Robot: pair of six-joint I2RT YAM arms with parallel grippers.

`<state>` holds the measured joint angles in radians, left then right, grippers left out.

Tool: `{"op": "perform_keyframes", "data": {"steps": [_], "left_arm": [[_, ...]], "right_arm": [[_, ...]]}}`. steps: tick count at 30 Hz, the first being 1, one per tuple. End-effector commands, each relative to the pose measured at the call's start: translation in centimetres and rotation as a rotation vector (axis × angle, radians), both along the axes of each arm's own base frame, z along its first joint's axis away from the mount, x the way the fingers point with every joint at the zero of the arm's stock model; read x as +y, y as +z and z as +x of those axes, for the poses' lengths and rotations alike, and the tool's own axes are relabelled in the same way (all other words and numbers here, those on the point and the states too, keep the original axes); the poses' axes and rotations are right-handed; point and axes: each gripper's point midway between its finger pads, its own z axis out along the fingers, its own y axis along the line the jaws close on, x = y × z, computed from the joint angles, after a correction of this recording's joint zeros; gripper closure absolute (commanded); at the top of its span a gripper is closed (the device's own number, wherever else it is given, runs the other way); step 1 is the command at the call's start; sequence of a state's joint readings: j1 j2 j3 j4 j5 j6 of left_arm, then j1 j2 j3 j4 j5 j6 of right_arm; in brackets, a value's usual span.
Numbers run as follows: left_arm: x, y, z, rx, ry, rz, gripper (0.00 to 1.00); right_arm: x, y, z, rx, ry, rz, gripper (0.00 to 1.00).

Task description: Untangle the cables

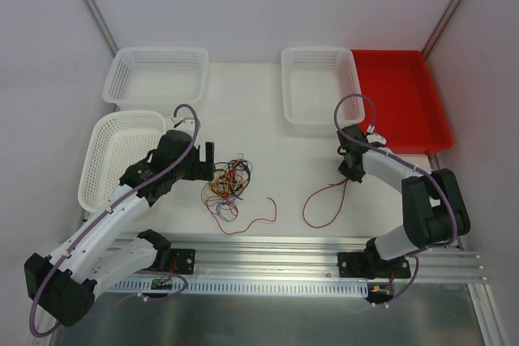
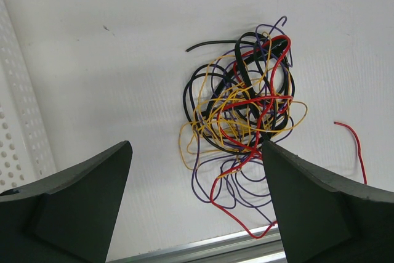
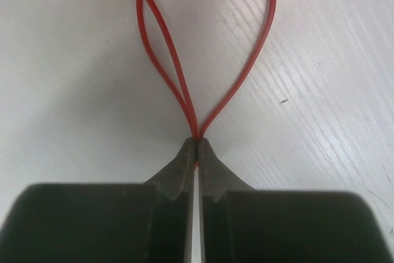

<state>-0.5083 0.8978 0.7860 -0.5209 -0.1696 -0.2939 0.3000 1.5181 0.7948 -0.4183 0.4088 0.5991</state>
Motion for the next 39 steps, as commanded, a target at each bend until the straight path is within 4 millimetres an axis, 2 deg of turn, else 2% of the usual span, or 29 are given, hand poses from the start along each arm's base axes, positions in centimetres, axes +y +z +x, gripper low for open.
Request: {"op": "perform_keyframes", "data": {"steps": [1, 6, 8, 10, 12, 13, 15, 16, 19, 20, 22, 23, 26, 27, 29, 30, 31, 32, 33, 34, 37, 38, 39], "left_arm": [[0.6, -0.3, 0.3, -0.008, 0.014, 0.019, 0.12], [0.6, -0.2, 0.3, -0.011, 0.019, 0.02, 0.12], [0.7, -0.2, 0.3, -0.014, 0.023, 0.023, 0.12], [0.8, -0.2, 0.3, -0.016, 0.024, 0.023, 0.12], [0.8, -0.1, 0.4, -0.018, 0.026, 0.024, 0.12], [0.9, -0.1, 0.3, -0.019, 0.028, 0.025, 0.12], [0.9, 0.0, 0.4, -0.022, 0.029, 0.024, 0.12], [0.9, 0.0, 0.4, -0.022, 0.031, 0.024, 0.12], [0.9, 0.1, 0.4, -0.027, 0.032, 0.023, 0.12], [1.0, 0.1, 0.4, -0.027, 0.033, 0.024, 0.12], [1.0, 0.1, 0.4, -0.031, 0.036, 0.024, 0.12], [1.1, 0.1, 0.4, -0.031, 0.038, 0.025, 0.12], [1.0, 0.1, 0.4, -0.031, 0.037, 0.025, 0.12], [1.0, 0.2, 0.4, -0.031, 0.037, 0.025, 0.12], [1.1, 0.2, 0.4, -0.032, 0.038, 0.026, 0.12], [1.1, 0.0, 0.4, -0.028, 0.038, 0.028, 0.12], [1.1, 0.0, 0.4, -0.028, 0.039, 0.029, 0.12], [1.1, -0.1, 0.4, -0.027, 0.039, 0.03, 0.12], [1.1, -0.1, 0.4, -0.024, 0.039, 0.031, 0.12], [1.1, -0.2, 0.4, -0.023, 0.038, 0.033, 0.12], [1.0, -0.1, 0.4, -0.022, 0.036, 0.031, 0.12], [1.0, -0.2, 0.4, -0.02, 0.034, 0.034, 0.12], [1.0, -0.2, 0.4, -0.02, 0.034, 0.034, 0.12]], "right_arm": [[0.5, -0.8, -2.8, 0.079, 0.055, 0.027, 0.99], [2.1, 0.5, -3.4, 0.064, 0.168, 0.047, 0.99], [3.0, 2.1, -3.3, 0.031, 0.239, 0.046, 0.99], [3.8, 4.5, -3.0, -0.015, 0.291, 0.049, 0.99], [4.0, 6.3, -3.1, -0.026, 0.351, 0.038, 0.99], [4.7, 8.5, -2.3, -0.081, 0.382, 0.05, 0.99], [5.1, 10.3, -2.4, -0.082, 0.453, 0.046, 0.99], [5.8, 12.7, -1.5, -0.134, 0.485, 0.058, 0.99], [6.5, 16.4, -1.1, -0.175, 0.58, 0.062, 0.99], [7.2, 19.3, -0.2, -0.241, 0.605, 0.076, 0.99], [7.3, 21.6, 0.4, -0.273, 0.658, 0.048, 0.99], [7.6, 24.9, 1.4, -0.354, 0.673, 0.04, 0.99], [7.5, 28.6, 3.9, -0.452, 0.698, -0.045, 0.99], [7.5, 31.6, 5.0, -0.534, 0.703, -0.075, 0.99], [7.3, 33.0, 7.1, -0.564, 0.705, -0.137, 0.99], [7.5, 35.7, 8.1, -0.634, 0.697, -0.141, 0.99], [7.5, 35.6, 9.5, -0.63, 0.703, -0.156, 0.99], [7.5, 36.5, 10.5, -0.652, 0.701, -0.17, 0.99], [7.4, 38.6, 11.5, -0.714, 0.687, -0.18, 0.99], [7.9, 38.3, 13.0, -0.714, 0.698, -0.183, 0.99], [7.6, 40.7, 15.7, -0.793, 0.69, -0.219, 0.99], [7.8, 39.8, 17.1, -0.777, 0.705, -0.232, 0.99], [7.6, 40.1, 18.2, -0.801, 0.698, -0.244, 0.99]]}}
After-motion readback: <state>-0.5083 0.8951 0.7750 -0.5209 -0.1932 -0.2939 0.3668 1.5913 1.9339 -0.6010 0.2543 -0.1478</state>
